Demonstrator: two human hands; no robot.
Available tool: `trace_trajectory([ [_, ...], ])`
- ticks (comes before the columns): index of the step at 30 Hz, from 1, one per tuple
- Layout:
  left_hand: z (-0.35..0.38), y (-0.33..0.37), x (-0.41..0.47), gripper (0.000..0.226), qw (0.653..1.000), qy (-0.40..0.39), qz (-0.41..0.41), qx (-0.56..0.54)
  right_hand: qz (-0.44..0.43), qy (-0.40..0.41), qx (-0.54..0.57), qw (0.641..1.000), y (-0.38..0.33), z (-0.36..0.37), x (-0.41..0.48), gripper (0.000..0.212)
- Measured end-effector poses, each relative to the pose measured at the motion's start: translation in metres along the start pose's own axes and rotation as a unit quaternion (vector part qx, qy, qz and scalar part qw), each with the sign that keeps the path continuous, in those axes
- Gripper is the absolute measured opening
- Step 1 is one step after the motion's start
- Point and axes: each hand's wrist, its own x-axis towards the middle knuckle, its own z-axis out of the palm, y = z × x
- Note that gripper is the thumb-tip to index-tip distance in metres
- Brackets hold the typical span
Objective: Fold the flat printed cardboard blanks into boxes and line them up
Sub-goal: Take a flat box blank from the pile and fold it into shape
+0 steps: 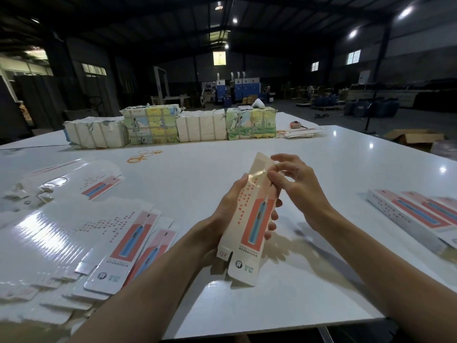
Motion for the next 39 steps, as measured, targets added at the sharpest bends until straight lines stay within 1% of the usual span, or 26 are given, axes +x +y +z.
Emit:
trace_trajectory([
  [3, 0.001, 0.001, 0.000, 0.082, 1.000, -0.018, -0.009, 0.020, 0.016, -0.007, 0.055, 0.998, 0.000, -0.003, 0.000, 0.012],
  [5, 0.001, 0.002, 0.000, 0.080, 0.999, -0.030, -0.011, 0.025, 0.027, -0.015, 0.091, 0.995, 0.001, -0.004, 0.001, 0.013],
  [8, 0.002, 0.003, -0.002, 0.076, 0.999, -0.038, -0.012, 0.008, 0.051, -0.031, 0.139, 0.988, 0.004, -0.005, 0.002, 0.016],
  [10, 0.004, 0.002, -0.001, 0.072, 0.999, -0.029, -0.020, -0.013, 0.062, -0.045, 0.164, 0.983, 0.004, -0.005, 0.002, 0.018],
  [13, 0.010, 0.000, 0.001, 0.066, 0.999, -0.017, -0.032, -0.024, 0.065, -0.043, 0.179, 0.981, 0.002, -0.003, 0.003, 0.020],
  [17, 0.006, -0.005, 0.005, 0.069, 0.999, 0.014, -0.015, -0.042, 0.054, -0.029, 0.167, 0.984, 0.002, 0.003, 0.001, 0.019],
  [18, 0.003, -0.006, 0.006, 0.068, 0.998, 0.013, -0.013, -0.064, 0.057, -0.033, 0.172, 0.983, 0.001, 0.005, -0.002, 0.022],
  [21, -0.001, -0.006, 0.007, 0.061, 0.983, 0.000, -0.010, -0.184, 0.096, -0.077, 0.199, 0.972, 0.005, 0.010, -0.009, 0.054],
  [22, -0.004, -0.006, 0.008, 0.062, 0.981, 0.008, -0.003, -0.196, 0.099, -0.098, 0.199, 0.970, 0.006, 0.012, -0.011, 0.059],
  [24, -0.009, -0.008, 0.010, 0.068, 0.985, 0.049, 0.019, -0.166, 0.083, -0.117, 0.184, 0.972, 0.009, 0.017, -0.014, 0.060],
  [26, -0.010, -0.011, 0.009, 0.071, 0.988, 0.100, 0.039, -0.111, 0.074, -0.096, 0.169, 0.978, 0.009, 0.020, -0.014, 0.058],
  [27, -0.008, -0.013, 0.008, 0.067, 0.987, 0.126, 0.049, -0.089, 0.075, -0.082, 0.159, 0.981, 0.009, 0.019, -0.013, 0.057],
  [28, -0.005, -0.013, 0.008, 0.058, 0.983, 0.153, 0.066, -0.071, 0.075, -0.071, 0.146, 0.984, 0.008, 0.019, -0.012, 0.057],
  [30, -0.002, -0.015, 0.011, 0.037, 0.968, 0.222, 0.113, -0.017, 0.067, -0.063, 0.118, 0.989, 0.007, 0.017, -0.011, 0.055],
  [31, -0.001, -0.016, 0.013, 0.033, 0.959, 0.245, 0.143, 0.021, 0.062, -0.061, 0.106, 0.991, 0.008, 0.016, -0.011, 0.054],
  [33, -0.001, -0.016, 0.015, 0.030, 0.949, 0.250, 0.183, 0.065, 0.049, -0.058, 0.094, 0.993, 0.009, 0.016, -0.011, 0.049],
  [34, 0.000, -0.015, 0.014, 0.028, 0.953, 0.235, 0.184, 0.055, 0.044, -0.057, 0.092, 0.993, 0.009, 0.015, -0.011, 0.047],
  [35, 0.002, -0.014, 0.013, 0.028, 0.962, 0.208, 0.174, 0.032, 0.042, -0.059, 0.091, 0.993, 0.009, 0.015, -0.011, 0.045],
  [36, 0.005, -0.012, 0.012, 0.034, 0.970, 0.180, 0.163, 0.013, 0.043, -0.061, 0.092, 0.993, 0.008, 0.014, -0.011, 0.045],
  [37, 0.007, -0.012, 0.012, 0.045, 0.975, 0.159, 0.156, 0.010, 0.045, -0.064, 0.095, 0.992, 0.008, 0.014, -0.011, 0.045],
  [39, 0.009, -0.013, 0.015, 0.081, 0.977, 0.147, 0.149, 0.048, 0.048, -0.063, 0.104, 0.991, 0.008, 0.013, -0.011, 0.048],
])
